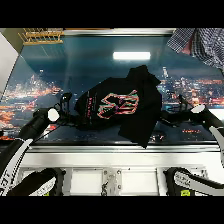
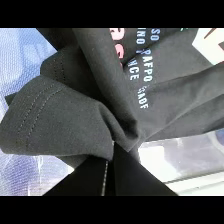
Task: Fold the clothes and pants, and hang the long-sleeved shirts on hangers.
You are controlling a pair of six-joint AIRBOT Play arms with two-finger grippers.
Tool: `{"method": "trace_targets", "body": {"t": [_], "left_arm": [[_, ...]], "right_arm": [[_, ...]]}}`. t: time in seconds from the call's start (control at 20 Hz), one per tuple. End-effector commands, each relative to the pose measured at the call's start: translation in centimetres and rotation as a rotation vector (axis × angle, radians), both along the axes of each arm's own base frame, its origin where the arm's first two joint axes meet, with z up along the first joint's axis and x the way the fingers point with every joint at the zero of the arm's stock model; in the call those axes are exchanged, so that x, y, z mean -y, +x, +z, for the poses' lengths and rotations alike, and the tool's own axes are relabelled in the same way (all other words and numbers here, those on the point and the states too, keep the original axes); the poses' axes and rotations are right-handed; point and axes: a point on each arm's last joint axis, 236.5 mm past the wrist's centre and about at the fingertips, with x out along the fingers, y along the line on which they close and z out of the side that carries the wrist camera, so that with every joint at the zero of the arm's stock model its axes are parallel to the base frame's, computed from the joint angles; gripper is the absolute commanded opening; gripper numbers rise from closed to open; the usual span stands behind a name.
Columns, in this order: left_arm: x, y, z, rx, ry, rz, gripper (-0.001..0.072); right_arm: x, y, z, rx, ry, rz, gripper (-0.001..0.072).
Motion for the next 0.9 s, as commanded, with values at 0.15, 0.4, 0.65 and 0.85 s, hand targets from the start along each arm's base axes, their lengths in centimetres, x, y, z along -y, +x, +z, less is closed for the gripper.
{"method": "trace_targets", "body": {"t": [0.15,0.4,0.65,0.85], "left_arm": [[-0.3,0.8,0.6,0.017,0.004,0.003,0.0006],[-4.4,8.3,17.2,0.417,-0.056,0.144,0.0005],[-6.4,4.0,41.0,0.986,-0.112,0.184,0.0005],[-6.4,-4.0,50.1,1.246,-0.140,0.172,0.0005]], "right_arm": [[-4.1,2.6,0.1,0.083,0.047,0.050,0.0047],[-0.8,10.9,19.0,0.512,-0.107,0.172,0.0010],[-1.0,8.6,47.9,1.142,-0.308,0.182,0.0010],[-1.8,0.9,60.2,1.465,-0.396,0.121,0.0010]]}}
